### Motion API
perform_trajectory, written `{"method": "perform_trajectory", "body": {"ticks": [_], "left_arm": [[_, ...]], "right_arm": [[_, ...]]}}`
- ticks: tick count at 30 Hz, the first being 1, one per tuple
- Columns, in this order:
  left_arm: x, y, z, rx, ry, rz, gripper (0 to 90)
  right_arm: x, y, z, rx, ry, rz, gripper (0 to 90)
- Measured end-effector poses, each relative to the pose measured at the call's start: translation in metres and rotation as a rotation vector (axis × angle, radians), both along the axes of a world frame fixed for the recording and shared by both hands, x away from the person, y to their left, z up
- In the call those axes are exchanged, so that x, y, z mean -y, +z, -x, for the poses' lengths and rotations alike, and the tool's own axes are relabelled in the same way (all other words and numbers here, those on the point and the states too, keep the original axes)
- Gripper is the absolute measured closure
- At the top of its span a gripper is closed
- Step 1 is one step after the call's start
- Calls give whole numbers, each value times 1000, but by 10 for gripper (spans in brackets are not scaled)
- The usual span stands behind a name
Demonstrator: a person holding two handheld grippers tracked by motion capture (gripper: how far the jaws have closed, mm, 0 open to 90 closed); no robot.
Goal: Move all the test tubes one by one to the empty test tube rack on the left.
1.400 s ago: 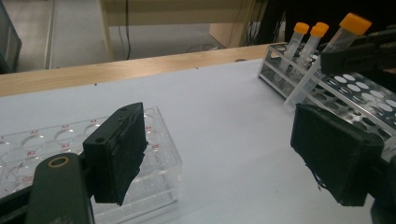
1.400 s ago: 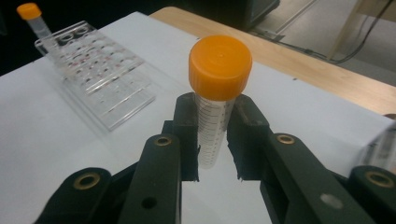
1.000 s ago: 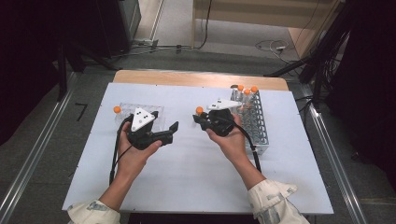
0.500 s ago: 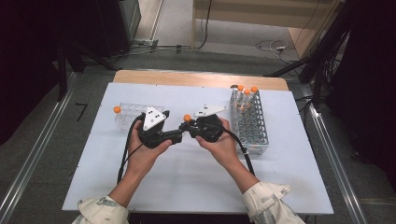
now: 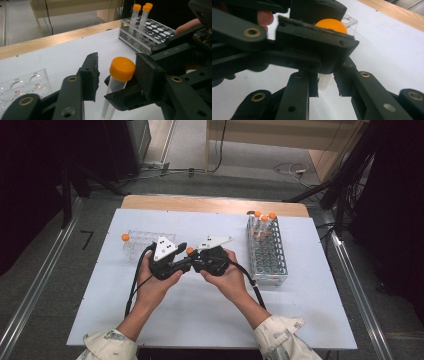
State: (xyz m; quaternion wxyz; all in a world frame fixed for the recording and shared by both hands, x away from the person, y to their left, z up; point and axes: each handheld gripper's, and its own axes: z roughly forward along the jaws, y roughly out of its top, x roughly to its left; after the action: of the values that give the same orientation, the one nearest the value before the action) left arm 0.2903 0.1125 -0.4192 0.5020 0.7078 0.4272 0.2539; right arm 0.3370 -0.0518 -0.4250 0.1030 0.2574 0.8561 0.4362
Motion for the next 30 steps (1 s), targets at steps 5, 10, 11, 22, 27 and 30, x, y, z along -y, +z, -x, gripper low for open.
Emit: {"method": "perform_trajectory", "body": {"ticks": [5,10,11,22,27,30], "left_arm": [[0,0,1,6,-12,-10,677],[0,-1,1,16,-14,-26,703],[0,-1,1,16,-14,-22,704],[-4,0,1,6,-14,-4,706],[-6,1,0,1,-6,6,707],[-9,1,0,-6,5,11,707]], "right_arm": [[-1,-1,-1,4,8,2,721],[-1,-1,0,1,6,4,721],[-1,-1,0,0,6,4,721],[-2,-2,0,-8,7,-13,713],[-2,-3,-1,-30,1,-35,581],[-2,-5,-2,-31,-5,-32,477]]}}
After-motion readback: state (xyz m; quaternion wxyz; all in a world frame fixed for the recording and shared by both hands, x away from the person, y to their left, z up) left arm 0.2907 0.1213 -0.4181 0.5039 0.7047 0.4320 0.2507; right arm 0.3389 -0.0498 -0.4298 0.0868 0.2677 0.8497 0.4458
